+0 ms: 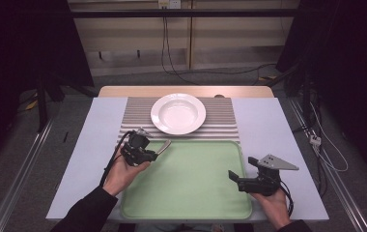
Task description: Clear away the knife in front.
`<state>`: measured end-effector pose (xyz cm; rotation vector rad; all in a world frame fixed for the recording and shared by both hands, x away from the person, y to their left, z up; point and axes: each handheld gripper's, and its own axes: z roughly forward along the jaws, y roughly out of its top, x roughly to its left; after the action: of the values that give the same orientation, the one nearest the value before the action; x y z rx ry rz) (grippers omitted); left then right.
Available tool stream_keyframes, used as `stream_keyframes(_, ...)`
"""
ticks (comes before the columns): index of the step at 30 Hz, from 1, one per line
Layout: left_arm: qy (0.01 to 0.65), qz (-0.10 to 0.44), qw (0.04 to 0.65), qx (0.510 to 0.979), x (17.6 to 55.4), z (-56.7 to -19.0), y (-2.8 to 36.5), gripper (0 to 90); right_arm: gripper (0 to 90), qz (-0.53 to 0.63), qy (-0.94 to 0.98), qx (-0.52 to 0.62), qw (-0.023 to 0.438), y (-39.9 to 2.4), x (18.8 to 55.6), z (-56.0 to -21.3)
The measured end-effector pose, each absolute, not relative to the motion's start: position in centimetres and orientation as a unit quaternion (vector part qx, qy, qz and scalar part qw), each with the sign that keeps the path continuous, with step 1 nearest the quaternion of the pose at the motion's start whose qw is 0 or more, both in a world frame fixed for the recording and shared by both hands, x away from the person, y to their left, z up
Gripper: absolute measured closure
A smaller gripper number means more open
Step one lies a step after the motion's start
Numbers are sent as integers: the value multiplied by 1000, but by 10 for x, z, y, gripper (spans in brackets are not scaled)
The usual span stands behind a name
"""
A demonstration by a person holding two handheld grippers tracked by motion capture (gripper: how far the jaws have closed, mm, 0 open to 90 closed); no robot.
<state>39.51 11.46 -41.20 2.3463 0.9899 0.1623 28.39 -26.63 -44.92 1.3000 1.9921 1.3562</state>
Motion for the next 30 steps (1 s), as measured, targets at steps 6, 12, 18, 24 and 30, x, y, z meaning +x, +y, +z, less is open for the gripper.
stream_keyframes(6,365,49,281,886,391,-420,107,800,53,485,713,465,200,-266,284,-449)
stream_keyframes(12,370,40,276,886,389,-428,104,799,53,485,713,464,200,-266,284,-449)
stream_keyframes(18,373,36,271,887,389,-434,100,797,53,484,713,466,201,-266,283,-449)
stream_keyframes(24,374,34,271,887,387,-435,101,795,53,484,713,466,201,-266,283,-449)
stream_keyframes(30,382,29,276,882,382,-435,103,794,53,484,714,465,200,-267,283,-449)
